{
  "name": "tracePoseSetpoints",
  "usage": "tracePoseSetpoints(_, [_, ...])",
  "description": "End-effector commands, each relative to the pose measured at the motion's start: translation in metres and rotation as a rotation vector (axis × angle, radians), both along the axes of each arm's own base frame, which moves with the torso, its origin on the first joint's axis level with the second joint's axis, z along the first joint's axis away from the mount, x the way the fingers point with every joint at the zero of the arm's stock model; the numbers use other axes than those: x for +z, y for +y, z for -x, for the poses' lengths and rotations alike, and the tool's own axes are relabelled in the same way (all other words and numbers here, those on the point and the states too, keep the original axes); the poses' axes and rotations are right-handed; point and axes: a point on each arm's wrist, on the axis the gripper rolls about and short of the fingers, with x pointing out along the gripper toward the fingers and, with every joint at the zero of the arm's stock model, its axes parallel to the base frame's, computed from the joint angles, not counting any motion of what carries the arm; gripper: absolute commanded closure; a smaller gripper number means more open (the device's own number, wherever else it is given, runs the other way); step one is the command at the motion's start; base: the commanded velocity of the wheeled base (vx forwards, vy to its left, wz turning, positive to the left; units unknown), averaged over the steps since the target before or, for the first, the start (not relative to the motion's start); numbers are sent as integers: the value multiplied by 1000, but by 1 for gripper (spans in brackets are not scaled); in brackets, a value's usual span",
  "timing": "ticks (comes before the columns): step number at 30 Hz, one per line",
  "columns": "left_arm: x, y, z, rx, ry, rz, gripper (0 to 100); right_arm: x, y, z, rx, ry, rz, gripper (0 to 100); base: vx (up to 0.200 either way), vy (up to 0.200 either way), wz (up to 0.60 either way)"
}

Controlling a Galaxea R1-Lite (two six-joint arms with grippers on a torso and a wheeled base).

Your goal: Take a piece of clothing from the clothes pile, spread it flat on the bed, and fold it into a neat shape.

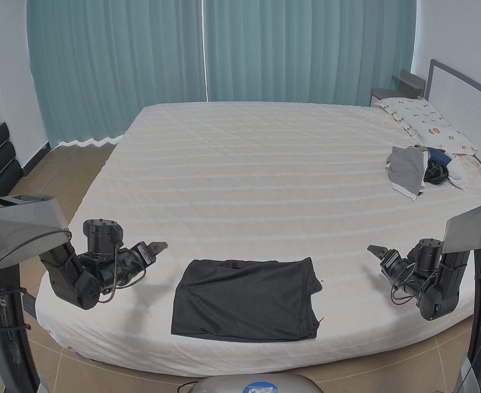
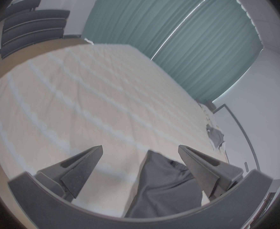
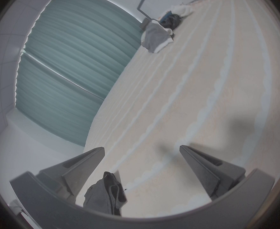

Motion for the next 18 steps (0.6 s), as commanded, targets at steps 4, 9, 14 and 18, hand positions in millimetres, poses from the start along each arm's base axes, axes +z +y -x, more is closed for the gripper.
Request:
tracePoseSetpoints(4, [64,34,15,80,-236,-53,0,50,0,3,19,-155,110,0,0,0,0])
tracePoseSetpoints(9, [98,44,31,106,-360,-105,0,92,4,27,53,-248,200,0,0,0,0])
tracePoseSetpoints(14, [129,50,56,97,-459,-190,0,127,3,60,80,-338,343,0,0,0,0])
tracePoseSetpoints(18, [154,55,85,87,-551,-294,0,161,3,96,92,-454,489,0,0,0,0])
